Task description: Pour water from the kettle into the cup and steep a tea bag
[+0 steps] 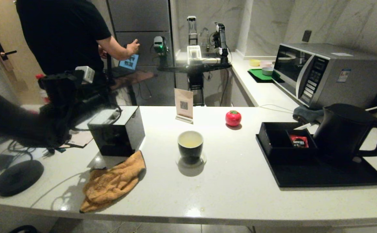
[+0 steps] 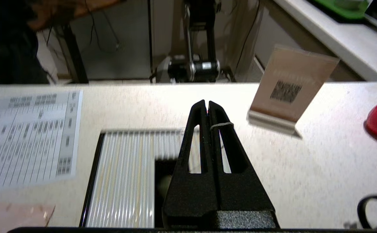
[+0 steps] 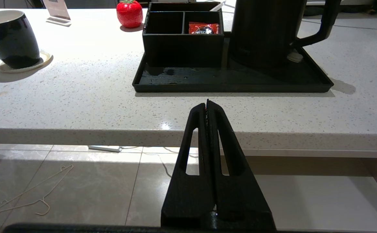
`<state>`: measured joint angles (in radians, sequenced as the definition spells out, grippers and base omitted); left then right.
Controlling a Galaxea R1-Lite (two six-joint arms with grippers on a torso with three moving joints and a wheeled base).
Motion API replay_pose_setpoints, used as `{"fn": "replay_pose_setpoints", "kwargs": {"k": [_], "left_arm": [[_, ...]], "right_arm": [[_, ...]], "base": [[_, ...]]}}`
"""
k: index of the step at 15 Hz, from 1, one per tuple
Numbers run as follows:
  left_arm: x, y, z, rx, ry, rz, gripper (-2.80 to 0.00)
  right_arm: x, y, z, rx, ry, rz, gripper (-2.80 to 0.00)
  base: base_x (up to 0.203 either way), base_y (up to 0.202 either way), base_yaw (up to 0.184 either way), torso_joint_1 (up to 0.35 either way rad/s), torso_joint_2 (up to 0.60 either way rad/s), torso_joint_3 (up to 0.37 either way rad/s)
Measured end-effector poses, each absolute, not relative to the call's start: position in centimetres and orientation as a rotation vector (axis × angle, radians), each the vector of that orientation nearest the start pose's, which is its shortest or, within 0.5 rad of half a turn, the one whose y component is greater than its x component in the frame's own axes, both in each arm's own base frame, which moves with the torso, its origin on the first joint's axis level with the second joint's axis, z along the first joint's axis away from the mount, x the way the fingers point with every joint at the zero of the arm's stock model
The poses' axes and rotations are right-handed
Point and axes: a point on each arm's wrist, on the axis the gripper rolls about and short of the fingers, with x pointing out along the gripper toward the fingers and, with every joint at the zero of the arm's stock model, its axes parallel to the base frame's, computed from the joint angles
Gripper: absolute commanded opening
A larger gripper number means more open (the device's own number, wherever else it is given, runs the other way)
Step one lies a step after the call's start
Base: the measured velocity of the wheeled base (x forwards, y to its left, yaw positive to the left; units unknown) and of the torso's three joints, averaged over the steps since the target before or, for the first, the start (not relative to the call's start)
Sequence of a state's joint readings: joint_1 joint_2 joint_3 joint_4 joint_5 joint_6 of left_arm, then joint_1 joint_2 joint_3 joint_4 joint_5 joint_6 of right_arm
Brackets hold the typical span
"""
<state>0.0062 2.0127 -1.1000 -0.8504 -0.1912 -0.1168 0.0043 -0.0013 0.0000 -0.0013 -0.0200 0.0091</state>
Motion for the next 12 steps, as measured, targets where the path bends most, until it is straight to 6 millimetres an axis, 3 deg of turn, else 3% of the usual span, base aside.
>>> {"fn": "replay_pose_setpoints", "kwargs": {"k": [3, 12], "left_arm": [[38.79, 0.23, 16.64, -0.125, 0.105, -0.166, -2.80], [39.01, 0.28, 15.95, -0.131, 0.123, -0.168, -2.80]], "right_arm": [[-2.29, -0.05, 7.56, 0.009, -0.003, -0.015, -2.80], [-2.29, -0.05, 7.56, 0.009, -0.002, -0.016, -2.80]], "base": [[0.000, 0.000, 0.000, 0.000, 0.00, 0.000], [0.000, 0.000, 0.000, 0.000, 0.00, 0.000]]}}
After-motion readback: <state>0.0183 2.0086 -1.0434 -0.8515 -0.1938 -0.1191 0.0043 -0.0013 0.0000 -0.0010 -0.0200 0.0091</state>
